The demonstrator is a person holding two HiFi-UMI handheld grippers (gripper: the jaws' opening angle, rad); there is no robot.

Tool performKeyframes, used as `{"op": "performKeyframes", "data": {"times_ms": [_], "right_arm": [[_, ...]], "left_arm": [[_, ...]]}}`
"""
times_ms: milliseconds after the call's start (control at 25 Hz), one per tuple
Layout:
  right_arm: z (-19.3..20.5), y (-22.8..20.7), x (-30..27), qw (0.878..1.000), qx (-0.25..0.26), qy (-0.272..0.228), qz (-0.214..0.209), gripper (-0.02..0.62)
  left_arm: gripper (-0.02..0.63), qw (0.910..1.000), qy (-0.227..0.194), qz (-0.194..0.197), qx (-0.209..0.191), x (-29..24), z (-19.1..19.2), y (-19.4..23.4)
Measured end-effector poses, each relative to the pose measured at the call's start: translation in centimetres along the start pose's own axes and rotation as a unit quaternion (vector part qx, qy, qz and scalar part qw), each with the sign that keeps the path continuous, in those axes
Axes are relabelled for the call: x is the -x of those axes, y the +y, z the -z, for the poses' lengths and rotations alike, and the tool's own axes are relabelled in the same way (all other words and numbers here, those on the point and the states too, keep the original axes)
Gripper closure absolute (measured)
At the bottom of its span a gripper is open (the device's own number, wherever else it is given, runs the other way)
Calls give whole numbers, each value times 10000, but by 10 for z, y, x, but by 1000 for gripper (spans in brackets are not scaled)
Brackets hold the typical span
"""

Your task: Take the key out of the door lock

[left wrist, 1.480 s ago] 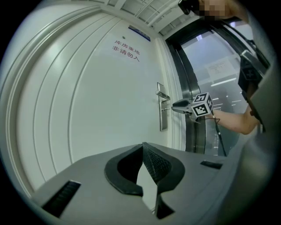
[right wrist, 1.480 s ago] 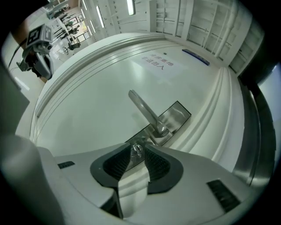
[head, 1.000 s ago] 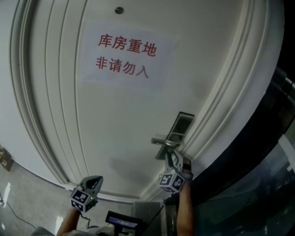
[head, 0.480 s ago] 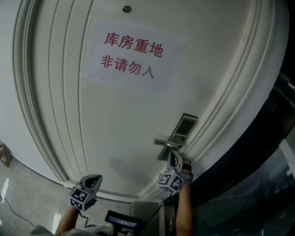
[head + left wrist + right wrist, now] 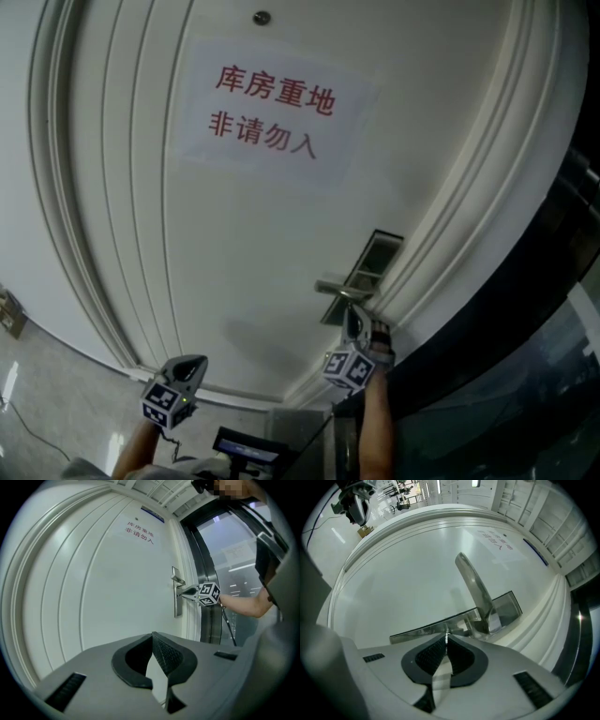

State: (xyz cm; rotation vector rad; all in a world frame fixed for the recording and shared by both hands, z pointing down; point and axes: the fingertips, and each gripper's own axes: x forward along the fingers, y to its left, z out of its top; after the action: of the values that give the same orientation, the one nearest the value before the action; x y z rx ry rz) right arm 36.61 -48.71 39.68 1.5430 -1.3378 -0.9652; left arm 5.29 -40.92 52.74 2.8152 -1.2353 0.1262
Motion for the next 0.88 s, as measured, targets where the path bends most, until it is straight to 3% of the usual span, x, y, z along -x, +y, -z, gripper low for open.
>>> {"op": "performKeyframes", "data": {"times_ms": [880], "right_arm": [[0, 1, 0, 9954, 937, 178, -88, 575]], "left_arm": [[600, 10000, -37, -37, 25, 6, 1, 3]]}}
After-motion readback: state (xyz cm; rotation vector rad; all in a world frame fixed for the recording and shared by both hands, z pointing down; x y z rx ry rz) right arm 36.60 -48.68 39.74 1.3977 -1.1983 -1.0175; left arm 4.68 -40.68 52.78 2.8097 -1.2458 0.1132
